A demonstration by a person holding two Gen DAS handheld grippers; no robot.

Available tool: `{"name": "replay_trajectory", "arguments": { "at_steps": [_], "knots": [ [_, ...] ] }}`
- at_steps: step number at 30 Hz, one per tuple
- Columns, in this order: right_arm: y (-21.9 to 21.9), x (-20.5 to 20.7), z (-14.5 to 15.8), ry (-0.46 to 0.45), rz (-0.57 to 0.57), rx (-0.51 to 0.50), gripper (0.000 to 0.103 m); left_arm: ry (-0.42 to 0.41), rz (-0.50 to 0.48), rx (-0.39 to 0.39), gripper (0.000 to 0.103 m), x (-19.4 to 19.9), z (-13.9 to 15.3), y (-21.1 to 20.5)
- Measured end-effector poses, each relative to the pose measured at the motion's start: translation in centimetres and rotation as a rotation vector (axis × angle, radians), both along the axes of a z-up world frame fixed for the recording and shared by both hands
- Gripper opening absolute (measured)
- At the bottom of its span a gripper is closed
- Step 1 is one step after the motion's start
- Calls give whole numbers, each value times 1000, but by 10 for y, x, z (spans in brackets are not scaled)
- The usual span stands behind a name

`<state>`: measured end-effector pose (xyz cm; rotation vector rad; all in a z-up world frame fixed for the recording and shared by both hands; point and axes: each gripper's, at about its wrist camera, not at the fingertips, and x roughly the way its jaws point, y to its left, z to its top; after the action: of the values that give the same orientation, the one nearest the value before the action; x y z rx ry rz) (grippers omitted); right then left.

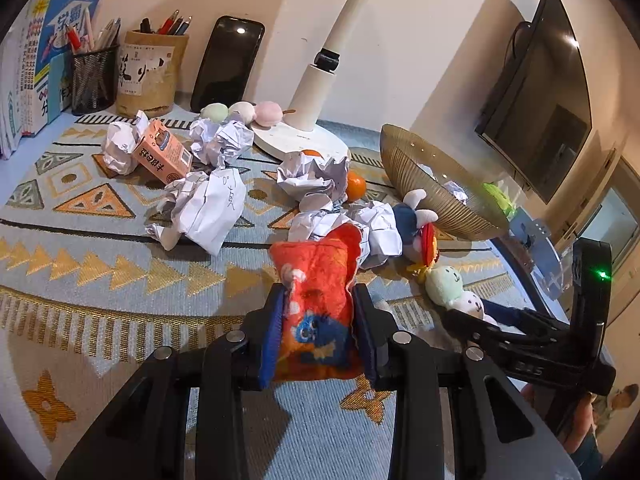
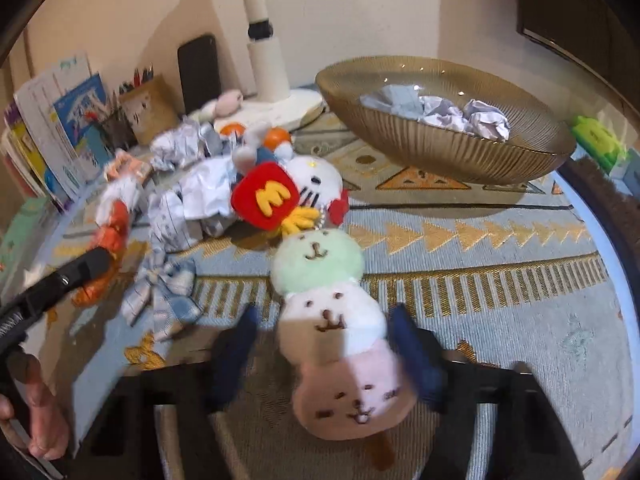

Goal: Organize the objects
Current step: 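Lift the dango plush with the right tool while the left tool lifts the snack bag, then drop the dango plush and snack bag into the amber bowl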

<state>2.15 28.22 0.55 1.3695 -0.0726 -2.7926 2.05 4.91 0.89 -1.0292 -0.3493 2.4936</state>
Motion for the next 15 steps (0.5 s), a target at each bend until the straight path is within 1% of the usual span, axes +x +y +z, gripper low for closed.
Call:
{"name": "replay_trajectory", "arguments": {
  "at_steps": [2,4,5,8,11,13,15],
  "knots": [
    [-1,1,2,6,10,-1,48,-1,16,-27,30,0,2,3],
    [0,10,9,26,61,-64,48,5,14,-75,30,2,10,12],
    [0,15,13,38,78,-78,48,10,-8,-74,30,3,18,16],
    [10,28,49,131,76,-62,48,62,-50,-82,30,-2,55,36],
    [39,32,105,274,8,-53,48,153,-101,-94,30,-12,95,67],
    [64,29,141,368,-73,-45,48,208,-142,-106,30,-21,118,95],
    [87,23,165,433,-152,-64,48,232,-179,-98,30,-32,131,118]
  ]
}}
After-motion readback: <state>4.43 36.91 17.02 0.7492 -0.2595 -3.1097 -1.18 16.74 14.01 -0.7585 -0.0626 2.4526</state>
